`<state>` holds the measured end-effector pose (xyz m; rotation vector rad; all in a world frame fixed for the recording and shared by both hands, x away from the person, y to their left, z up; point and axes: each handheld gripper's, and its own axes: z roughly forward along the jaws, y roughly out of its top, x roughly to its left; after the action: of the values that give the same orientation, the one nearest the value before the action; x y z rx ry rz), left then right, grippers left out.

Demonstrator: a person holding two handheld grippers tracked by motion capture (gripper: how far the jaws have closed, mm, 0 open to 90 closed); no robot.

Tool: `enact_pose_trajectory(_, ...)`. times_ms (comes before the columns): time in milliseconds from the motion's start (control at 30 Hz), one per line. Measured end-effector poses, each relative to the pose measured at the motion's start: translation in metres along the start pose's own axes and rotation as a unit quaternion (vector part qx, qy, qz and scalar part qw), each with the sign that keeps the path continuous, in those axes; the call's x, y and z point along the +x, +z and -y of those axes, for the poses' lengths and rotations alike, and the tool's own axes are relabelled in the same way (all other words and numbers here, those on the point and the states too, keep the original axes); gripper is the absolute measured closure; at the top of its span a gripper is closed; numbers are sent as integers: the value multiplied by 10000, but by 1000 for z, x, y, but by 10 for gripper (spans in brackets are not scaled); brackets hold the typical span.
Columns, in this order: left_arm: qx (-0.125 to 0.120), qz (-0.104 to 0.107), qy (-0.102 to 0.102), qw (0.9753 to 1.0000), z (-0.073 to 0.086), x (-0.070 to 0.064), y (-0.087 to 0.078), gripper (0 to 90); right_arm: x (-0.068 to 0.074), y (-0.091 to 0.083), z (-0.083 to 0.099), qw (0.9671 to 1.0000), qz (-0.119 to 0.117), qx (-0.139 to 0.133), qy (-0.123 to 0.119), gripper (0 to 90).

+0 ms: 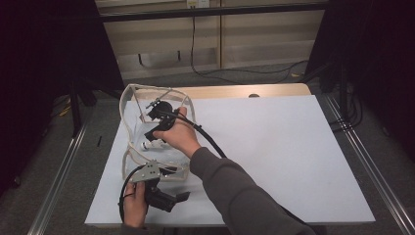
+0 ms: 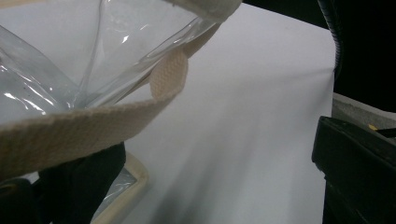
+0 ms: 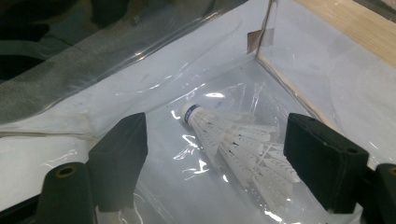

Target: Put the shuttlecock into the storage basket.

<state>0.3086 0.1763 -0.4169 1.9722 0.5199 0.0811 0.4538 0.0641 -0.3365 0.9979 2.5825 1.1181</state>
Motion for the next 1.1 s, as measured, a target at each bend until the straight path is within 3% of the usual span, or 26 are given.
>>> enact_pose_trajectory(400, -27, 1, -13, 10000, 0, 0, 0, 30, 3, -15, -3, 9998, -149, -90, 91, 194)
enact_pose_trajectory(1100, -41, 6, -25, 10000, 0, 1, 1, 31, 6, -45, -6, 9995, -248, -192, -44, 152)
